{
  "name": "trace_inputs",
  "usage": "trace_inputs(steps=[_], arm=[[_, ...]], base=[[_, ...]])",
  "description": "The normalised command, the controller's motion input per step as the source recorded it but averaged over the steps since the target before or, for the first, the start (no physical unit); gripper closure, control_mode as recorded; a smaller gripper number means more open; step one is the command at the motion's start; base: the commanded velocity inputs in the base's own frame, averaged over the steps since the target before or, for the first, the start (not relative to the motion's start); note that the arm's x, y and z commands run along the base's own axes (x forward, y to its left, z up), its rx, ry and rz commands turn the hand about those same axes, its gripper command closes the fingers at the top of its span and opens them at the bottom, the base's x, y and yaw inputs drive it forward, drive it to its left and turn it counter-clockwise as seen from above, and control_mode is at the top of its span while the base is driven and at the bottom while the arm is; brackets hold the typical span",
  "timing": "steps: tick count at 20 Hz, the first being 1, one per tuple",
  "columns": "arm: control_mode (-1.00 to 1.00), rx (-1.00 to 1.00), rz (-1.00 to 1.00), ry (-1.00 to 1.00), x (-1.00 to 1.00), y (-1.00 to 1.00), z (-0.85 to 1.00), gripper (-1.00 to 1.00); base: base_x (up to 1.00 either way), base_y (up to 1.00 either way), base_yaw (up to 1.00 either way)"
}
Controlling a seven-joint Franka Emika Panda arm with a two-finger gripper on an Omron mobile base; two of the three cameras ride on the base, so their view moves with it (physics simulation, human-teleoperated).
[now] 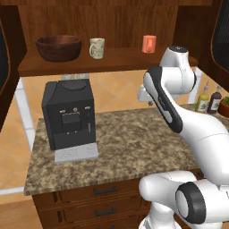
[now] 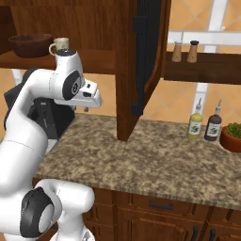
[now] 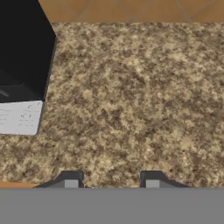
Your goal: Gather all objects into one cabinet and sort the glasses and bowls to opposite sides.
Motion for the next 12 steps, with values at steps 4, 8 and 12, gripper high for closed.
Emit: trace_inputs(steps=[4,8,12], arm=[[-1.0,0.0,0.0,-0.12,-0.22,0.0,-0.12,-1.0],[-1.0,-0.02,0.01,-0.27,-0.5,0.0,-0.23,-1.0],[-1.0,-0.07,0.02,-0.24,-0.33,0.0,-0.34,-1.0]], base=[[0.0,0.0,0.0],[0.0,0.0,0.0],[0.0,0.0,0.0]])
